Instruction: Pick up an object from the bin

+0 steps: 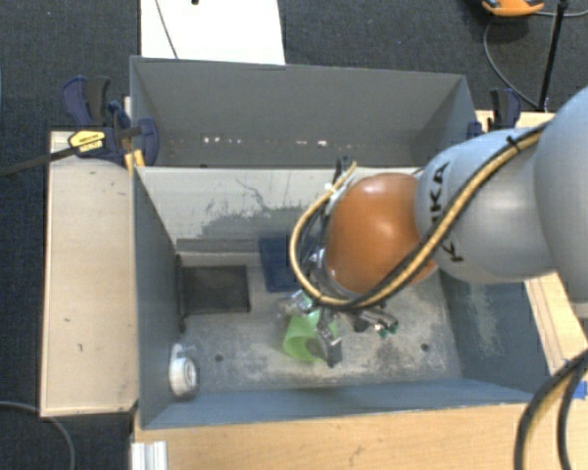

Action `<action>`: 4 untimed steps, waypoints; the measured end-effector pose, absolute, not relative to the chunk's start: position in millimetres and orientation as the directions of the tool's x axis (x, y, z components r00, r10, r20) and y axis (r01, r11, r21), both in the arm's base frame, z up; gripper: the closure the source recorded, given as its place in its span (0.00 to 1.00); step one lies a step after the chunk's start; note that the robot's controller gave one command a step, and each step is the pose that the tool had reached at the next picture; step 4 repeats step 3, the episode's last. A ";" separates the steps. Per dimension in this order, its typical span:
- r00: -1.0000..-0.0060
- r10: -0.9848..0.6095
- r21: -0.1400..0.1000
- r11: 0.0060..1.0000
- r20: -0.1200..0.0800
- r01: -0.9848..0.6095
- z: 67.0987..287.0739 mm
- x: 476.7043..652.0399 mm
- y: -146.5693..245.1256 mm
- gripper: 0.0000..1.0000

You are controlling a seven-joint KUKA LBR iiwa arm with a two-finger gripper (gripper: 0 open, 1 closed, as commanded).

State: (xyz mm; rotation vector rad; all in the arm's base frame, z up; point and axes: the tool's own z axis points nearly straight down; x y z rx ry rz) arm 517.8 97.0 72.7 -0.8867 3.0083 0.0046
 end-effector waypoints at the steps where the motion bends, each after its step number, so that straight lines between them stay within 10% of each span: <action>1: -0.841 -0.541 0.001 0.841 -0.006 -0.541 72.7 517.8 97.0 1.00; 3: -0.835 -0.551 0.002 0.835 -0.005 -0.551 156.9 519.6 95.2 1.00; 4: -0.835 -0.551 0.002 0.835 -0.005 -0.551 156.9 519.6 95.2 1.00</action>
Offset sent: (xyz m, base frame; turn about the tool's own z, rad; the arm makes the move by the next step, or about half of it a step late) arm 0.0095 -0.0010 0.1080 0.0020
